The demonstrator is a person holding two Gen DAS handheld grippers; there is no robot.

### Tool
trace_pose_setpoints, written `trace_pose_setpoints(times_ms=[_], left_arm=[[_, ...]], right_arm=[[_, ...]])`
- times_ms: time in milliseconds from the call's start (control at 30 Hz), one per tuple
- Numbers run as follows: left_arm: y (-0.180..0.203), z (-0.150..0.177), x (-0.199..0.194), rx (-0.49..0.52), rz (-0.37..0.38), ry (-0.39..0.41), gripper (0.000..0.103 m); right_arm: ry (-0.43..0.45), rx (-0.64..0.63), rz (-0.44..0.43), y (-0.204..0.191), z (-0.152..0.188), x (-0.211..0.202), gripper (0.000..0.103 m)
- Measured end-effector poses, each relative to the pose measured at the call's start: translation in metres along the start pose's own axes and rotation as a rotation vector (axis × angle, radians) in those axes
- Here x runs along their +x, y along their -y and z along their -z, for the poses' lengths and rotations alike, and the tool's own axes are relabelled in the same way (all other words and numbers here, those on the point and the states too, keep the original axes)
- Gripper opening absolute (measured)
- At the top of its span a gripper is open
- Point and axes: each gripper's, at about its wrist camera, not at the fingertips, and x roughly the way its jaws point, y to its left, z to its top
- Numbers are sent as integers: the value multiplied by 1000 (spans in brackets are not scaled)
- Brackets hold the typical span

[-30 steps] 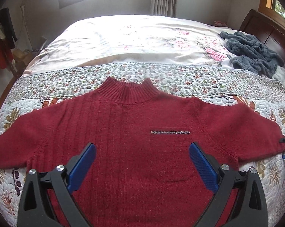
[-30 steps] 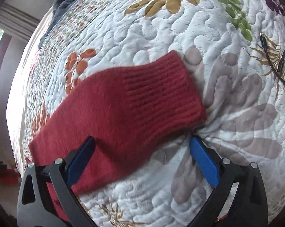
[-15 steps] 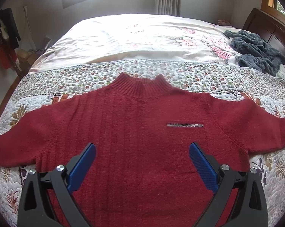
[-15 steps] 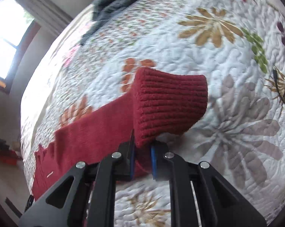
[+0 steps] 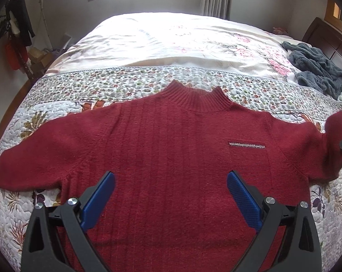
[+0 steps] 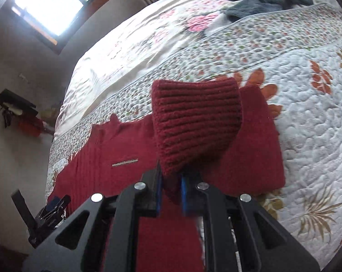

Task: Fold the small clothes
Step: 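Fold the gripped sleeve across the sweater body with the right tool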

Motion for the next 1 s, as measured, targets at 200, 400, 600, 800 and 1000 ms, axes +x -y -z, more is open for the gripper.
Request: trace_pose_setpoints(times_ms=[200,400,600,800,1000], left_arm=[[-12,1,6,-21,15,-20,99],[-12,0,12,-31,39,-37,99],[-1,-1,15,-30,91,-64,99],[31,4,33,-26,186,-145,99],[60,15,75,-84,275,-304,85]], right_arm=[[-56,-130,42,-57,22,46,11],[-133,-212,46,-79,45,90,18],[-216,-272,-54,-89,73,86,37],[-140,-173,-36,-39,74,34,40],[-120,-123,11,5,89,11,43]])
